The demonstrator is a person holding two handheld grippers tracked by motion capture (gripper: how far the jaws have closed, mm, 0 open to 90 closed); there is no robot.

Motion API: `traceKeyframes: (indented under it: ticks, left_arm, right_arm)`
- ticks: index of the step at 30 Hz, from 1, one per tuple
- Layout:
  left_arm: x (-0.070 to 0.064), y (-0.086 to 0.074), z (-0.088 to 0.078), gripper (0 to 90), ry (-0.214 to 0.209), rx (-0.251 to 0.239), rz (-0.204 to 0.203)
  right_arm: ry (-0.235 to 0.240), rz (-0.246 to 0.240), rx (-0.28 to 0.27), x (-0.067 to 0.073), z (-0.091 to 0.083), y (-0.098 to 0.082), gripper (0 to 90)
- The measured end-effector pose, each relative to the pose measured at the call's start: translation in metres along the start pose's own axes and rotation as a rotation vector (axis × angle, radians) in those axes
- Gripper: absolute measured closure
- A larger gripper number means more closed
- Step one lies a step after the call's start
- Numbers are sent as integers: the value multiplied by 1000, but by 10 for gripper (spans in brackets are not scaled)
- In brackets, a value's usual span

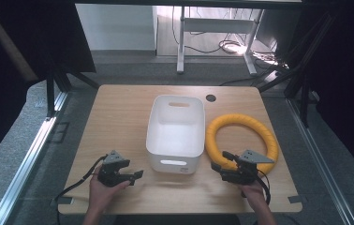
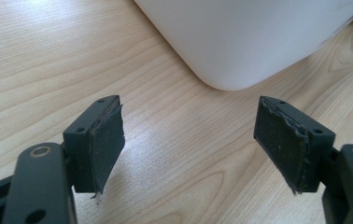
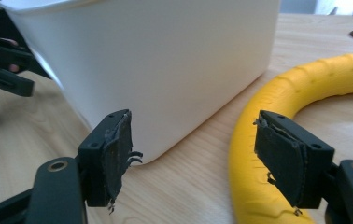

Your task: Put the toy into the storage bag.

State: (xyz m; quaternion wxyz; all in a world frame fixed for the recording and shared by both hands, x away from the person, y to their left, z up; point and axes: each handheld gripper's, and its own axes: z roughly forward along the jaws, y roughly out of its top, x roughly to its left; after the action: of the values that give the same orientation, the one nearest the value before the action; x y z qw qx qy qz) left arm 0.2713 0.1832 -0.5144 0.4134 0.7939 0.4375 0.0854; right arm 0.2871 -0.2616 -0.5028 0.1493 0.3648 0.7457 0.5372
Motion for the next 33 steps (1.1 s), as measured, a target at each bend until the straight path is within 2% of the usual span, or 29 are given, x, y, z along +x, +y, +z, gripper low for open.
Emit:
traceKeyframes:
  ticks: [1, 2, 4, 8, 9, 12, 14, 16, 18, 22, 25, 28, 29, 33]
  left_arm:
    - [0, 0, 0, 245, 0, 0, 0]
    - [1, 1, 0, 245, -6, -6, -7]
    - [3, 3, 1, 246, -5, -9, -7]
    - [6, 8, 4, 246, -4, -8, 5]
    - [6, 9, 6, 246, -6, -7, 8]
    - [4, 12, 9, 246, -16, -2, 22]
    - [-1, 13, 10, 246, -22, 0, 36]
    - [-2, 12, 9, 245, -31, -1, 37]
    - [-1, 12, 8, 245, -17, 3, 37]
    - [0, 14, 7, 245, -3, 1, 29]
    - [0, 14, 6, 246, -11, -4, 23]
    - [-1, 13, 7, 246, -13, -1, 20]
    - [-1, 13, 7, 246, -13, -1, 20]
    - [-2, 13, 8, 246, -33, -1, 10]
  right_arm:
    - [0, 0, 0, 0, 0, 0, 283]
    - [-31, -20, 15, 0, -2, 1, 275]
    - [-54, -13, 24, -3, -4, 0, 266]
    - [-62, 5, 44, -6, -6, -2, 250]
    - [-71, -4, 71, -5, -7, -5, 248]
    - [-82, -17, 92, -3, -6, -6, 250]
    - [-102, -54, 137, -2, -6, -9, 269]
    - [-101, -45, 138, -4, -8, -8, 300]
    - [-102, -42, 133, -5, -8, -5, 306]
    - [-97, -53, 143, -9, -10, 2, 310]
    - [-94, -57, 148, -11, -11, 6, 314]
    - [-85, -105, 222, -14, -12, 23, 313]
    - [-85, -105, 222, -14, -12, 23, 313]
    - [-77, -166, 321, -20, -13, 44, 319]
